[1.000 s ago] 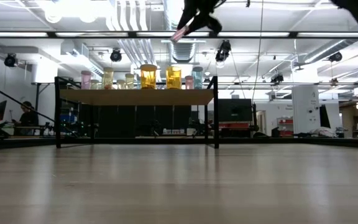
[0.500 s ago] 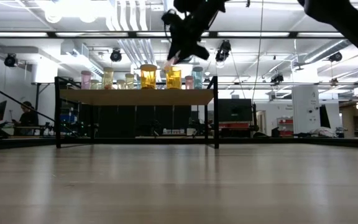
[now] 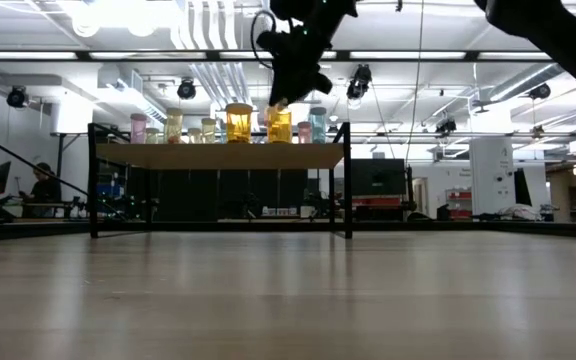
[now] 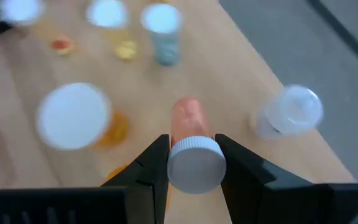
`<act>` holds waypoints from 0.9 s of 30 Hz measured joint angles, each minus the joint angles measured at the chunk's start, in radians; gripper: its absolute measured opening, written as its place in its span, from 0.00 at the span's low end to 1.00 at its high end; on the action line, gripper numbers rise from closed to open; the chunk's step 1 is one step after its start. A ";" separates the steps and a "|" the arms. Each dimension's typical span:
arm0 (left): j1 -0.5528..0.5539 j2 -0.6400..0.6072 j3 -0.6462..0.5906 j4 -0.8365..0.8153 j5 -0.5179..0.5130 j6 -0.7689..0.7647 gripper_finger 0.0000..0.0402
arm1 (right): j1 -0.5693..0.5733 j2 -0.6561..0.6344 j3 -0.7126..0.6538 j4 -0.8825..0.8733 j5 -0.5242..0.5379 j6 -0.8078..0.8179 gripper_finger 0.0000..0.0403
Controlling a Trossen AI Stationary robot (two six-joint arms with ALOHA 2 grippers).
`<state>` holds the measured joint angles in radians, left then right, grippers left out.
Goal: Pick and place medicine bottles onto shelf by color
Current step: Put the red pill bottle on the shelf
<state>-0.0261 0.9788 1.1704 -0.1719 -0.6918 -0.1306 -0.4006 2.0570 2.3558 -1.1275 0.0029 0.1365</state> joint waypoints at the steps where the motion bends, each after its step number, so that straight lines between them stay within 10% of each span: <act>1: 0.000 0.002 -0.004 0.000 0.000 0.020 0.44 | 0.006 -0.007 0.000 0.006 -0.001 -0.022 0.26; 11: 0.000 -0.004 -0.014 -0.189 0.066 -0.063 0.45 | 0.033 -0.192 0.002 0.060 -0.190 -0.174 0.26; 17: 0.000 0.059 -0.014 -0.172 0.278 -0.019 0.52 | 0.130 -0.219 0.001 0.071 -0.314 -0.246 0.26; 27: -0.002 0.216 -0.015 -0.171 0.477 -0.028 0.60 | 0.240 -0.222 0.000 -0.024 -0.288 -0.293 0.26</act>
<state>-0.0280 1.1946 1.1557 -0.3426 -0.2146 -0.1584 -0.1603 1.8355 2.3557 -1.1512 -0.2848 -0.1570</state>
